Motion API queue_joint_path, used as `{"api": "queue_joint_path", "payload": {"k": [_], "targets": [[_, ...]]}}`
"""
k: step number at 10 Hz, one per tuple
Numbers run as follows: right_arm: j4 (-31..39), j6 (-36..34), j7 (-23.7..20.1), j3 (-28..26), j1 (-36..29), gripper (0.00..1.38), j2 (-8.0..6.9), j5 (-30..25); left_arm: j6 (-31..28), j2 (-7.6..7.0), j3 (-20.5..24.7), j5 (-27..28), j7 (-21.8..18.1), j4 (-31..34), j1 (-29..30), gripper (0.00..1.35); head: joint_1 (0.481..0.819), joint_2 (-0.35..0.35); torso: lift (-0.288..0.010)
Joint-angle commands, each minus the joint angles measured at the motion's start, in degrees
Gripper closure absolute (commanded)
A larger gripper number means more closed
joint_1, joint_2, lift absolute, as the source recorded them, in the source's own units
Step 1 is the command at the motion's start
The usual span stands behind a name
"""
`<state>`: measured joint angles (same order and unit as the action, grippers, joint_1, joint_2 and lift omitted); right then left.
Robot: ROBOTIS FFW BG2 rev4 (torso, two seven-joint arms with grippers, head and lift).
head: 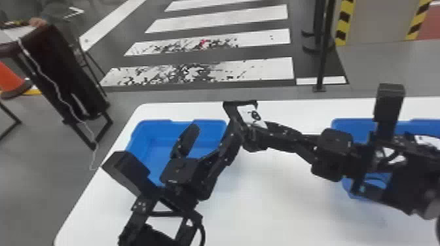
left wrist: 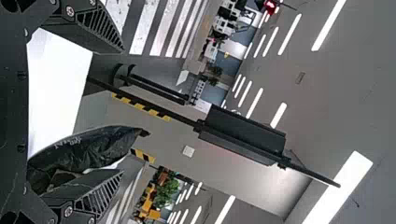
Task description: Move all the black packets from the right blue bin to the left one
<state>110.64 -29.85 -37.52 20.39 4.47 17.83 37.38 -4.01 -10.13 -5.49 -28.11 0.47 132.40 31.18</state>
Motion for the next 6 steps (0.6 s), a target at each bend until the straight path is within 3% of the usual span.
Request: {"api": "queue_joint_path", "payload": {"k": [1, 5, 6], "targets": [[-0.74, 0.32, 0.00, 2.46, 1.01, 1.12, 0.28, 1.13, -1.89, -0.33, -0.91, -1.83, -0.21, 0.14, -0.39, 0.14, 0.695, 0.272, -0.168], [-1.86, 0.74, 0.00, 6.46, 2.14, 1.12, 0.72, 2.73, -1.61, -0.60, -1.59, -4.57, -0.65, 0.00, -0.53, 0.16, 0.695, 0.292, -0.168], [-2.15, 1.30, 0.00, 6.35, 2.14, 1.12, 0.72, 3.07, -1.75, -0.60, -1.48, -4.34, -0.65, 0.00, -0.53, 0.52, 0.695, 0.296, -0.168]]}}
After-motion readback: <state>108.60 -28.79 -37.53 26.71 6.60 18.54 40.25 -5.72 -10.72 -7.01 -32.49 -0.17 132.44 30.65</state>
